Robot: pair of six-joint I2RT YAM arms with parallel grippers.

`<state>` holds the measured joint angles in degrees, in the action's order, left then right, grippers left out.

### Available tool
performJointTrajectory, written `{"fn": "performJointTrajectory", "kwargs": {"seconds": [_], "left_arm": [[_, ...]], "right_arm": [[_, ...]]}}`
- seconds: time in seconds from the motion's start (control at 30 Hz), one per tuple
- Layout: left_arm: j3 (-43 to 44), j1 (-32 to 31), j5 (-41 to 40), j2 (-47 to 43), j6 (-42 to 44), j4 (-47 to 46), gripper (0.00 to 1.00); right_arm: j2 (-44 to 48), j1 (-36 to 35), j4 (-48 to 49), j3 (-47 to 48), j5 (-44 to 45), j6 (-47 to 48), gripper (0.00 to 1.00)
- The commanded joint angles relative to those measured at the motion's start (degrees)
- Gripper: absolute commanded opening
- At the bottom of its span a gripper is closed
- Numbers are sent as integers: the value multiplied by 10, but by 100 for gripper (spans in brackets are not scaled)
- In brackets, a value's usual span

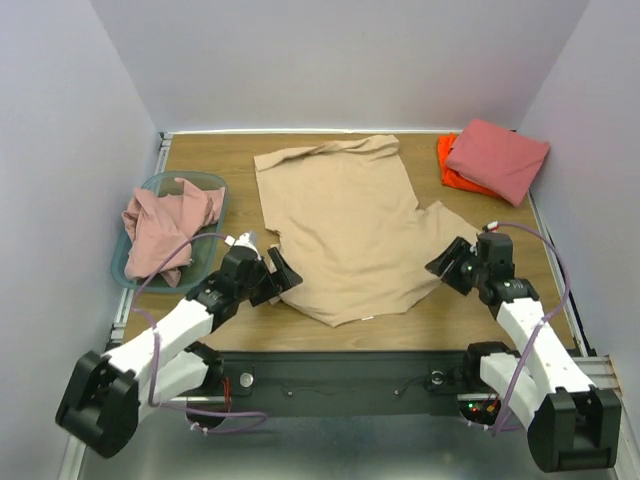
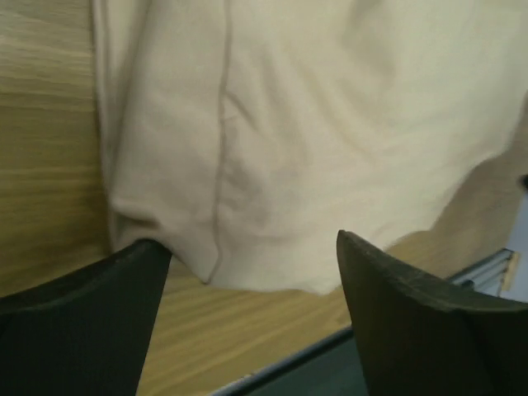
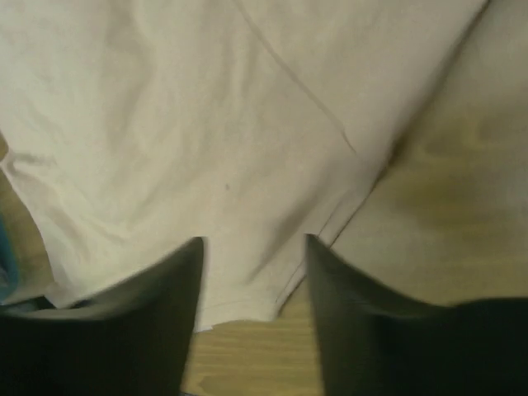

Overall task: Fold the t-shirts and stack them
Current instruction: Flatten the tshirt out

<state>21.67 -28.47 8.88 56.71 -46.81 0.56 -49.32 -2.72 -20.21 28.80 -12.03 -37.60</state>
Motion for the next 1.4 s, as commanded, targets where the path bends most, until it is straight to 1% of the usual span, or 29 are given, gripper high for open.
{"fn": "performJointTrajectory", "kwargs": {"seconds": [0.0,0.03,0.07,0.1,0.13,0.2,0.27,0.3,0.4,0.47,0.53,0.63,0.67,0.7,0.73,0.77,0.8,0.83,0.9,0.93,0.97,1.03,1.07,1.17,1.2,1.3,1.37], "left_arm": [[14,-28,-60,-92,-65,7,98],[13,-35,-69,-120,-67,21,98],[14,-38,-69,-135,-67,31,98],[15,-40,-73,-150,-75,50,98],[18,-40,-76,-177,-72,58,98],[36,-41,-78,-199,-65,78,98],[58,-42,-104,-214,-55,105,98],[85,-41,-112,-215,-51,135,98],[133,-42,-141,-221,-30,177,98],[145,-42,-166,-221,-30,178,98],[149,-42,-171,-215,-25,162,99],[152,-42,-150,-168,-5,104,98],[152,-42,-147,-129,-2,87,98],[152,-42,-143,-107,7,48,98],[152,-42,-136,-82,12,25,98],[156,-42,-120,-28,15,8,98],[166,-42,-111,1,20,-20,98],[172,-42,-95,59,25,-31,98],[187,-42,-75,114,28,-50,98],[188,-42,-56,159,31,-57,98],[189,-42,-50,180,30,-69,98],[176,-43,-33,211,21,-85,98],[168,-44,-26,231,12,-106,98],[131,-53,-7,251,-7,-129,98],[115,-57,-7,254,-11,-137,98],[95,-62,-22,266,-21,-144,98],[102,-62,-40,287,-22,-129,98]], "right_arm": [[35,0,-66,23,1,-40,74],[38,0,-89,36,14,-37,93],[45,0,-106,45,29,-36,100],[51,-1,-124,52,60,-35,100],[68,0,-128,63,75,-34,100],[82,-1,-134,73,102,-33,100],[90,0,-133,88,97,-26,100],[89,0,-133,93,87,-18,100],[76,0,-133,99,74,1,100],[62,0,-125,93,63,8,100],[51,-1,-111,85,43,10,100],[21,-1,-70,66,-15,13,100],[12,-1,-63,60,-24,11,100],[-8,-2,-45,50,-32,10,100],[-20,-1,-37,45,-29,10,100],[-32,-2,-31,43,-26,10,100],[-43,-3,-16,42,-23,13,100],[-73,-4,-11,41,-12,14,100],[-103,-5,2,43,-5,18,100],[-128,-6,11,40,-4,17,100],[-142,-8,19,39,-4,17,100],[-166,-11,45,40,-4,17,100],[-193,-10,52,43,1,17,100],[-233,-12,59,57,19,17,100],[-254,-12,64,61,23,11,100],[-278,-21,76,52,11,2,100],[-284,-35,83,38,8,-13,100]]}}
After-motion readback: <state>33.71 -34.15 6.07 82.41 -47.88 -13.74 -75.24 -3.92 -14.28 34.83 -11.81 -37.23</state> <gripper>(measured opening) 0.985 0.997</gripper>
